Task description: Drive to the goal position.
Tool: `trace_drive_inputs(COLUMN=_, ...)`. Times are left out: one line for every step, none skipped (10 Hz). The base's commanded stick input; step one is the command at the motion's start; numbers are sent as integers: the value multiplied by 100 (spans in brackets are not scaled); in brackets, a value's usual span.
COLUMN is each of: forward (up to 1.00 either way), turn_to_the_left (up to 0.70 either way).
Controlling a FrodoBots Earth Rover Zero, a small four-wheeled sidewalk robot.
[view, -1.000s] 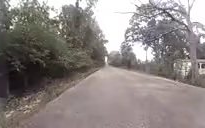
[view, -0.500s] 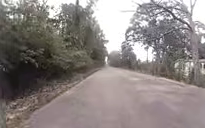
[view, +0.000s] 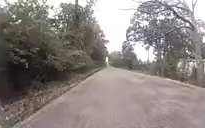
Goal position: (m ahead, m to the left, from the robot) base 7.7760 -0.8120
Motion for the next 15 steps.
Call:
trace_drive_inputs(forward=70, turn_to_the_left=0)
trace_drive_inputs(forward=70, turn_to_the_left=0)
trace_drive_inputs(forward=70, turn_to_the_left=0)
trace_drive_inputs(forward=70, turn_to_the_left=0)
trace_drive_inputs(forward=70, turn_to_the_left=0)
trace_drive_inputs(forward=70, turn_to_the_left=0)
trace_drive_inputs(forward=70, turn_to_the_left=0)
trace_drive_inputs(forward=70, turn_to_the_left=0)
trace_drive_inputs(forward=70, turn_to_the_left=0)
trace_drive_inputs(forward=70, turn_to_the_left=-16)
trace_drive_inputs(forward=70, turn_to_the_left=-35)
trace_drive_inputs(forward=70, turn_to_the_left=-27)
trace_drive_inputs(forward=70, turn_to_the_left=-13)
trace_drive_inputs(forward=70, turn_to_the_left=0)
trace_drive_inputs(forward=70, turn_to_the_left=0)
